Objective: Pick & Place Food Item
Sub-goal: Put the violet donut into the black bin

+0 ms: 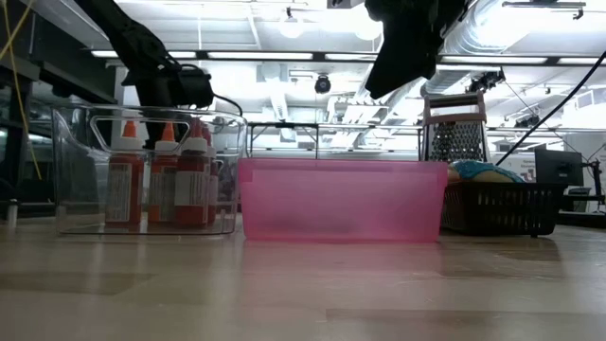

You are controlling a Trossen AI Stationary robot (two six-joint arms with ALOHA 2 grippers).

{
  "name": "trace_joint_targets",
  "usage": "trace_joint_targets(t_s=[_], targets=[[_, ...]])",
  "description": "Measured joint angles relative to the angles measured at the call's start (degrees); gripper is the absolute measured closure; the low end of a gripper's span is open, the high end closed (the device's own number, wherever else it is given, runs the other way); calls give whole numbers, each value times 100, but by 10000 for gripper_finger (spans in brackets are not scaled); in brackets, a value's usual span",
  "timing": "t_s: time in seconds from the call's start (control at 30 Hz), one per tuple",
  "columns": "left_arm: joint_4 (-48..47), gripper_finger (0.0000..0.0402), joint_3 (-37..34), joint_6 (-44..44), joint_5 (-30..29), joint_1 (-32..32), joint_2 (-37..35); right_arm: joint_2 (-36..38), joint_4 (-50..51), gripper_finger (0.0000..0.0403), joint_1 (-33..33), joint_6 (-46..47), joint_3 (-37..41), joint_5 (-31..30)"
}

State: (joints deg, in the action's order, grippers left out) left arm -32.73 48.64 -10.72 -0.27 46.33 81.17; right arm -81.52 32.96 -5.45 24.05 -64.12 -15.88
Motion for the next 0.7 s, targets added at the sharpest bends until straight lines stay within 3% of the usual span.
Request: trace_joint_targets(t_s=[0.5, 0.7], targets=[[173, 279, 0, 24, 11, 0, -2, 0, 28, 270, 0, 2, 0, 51], [162, 249, 0, 45, 44, 0, -2, 0, 28, 270, -2, 2, 0, 140]])
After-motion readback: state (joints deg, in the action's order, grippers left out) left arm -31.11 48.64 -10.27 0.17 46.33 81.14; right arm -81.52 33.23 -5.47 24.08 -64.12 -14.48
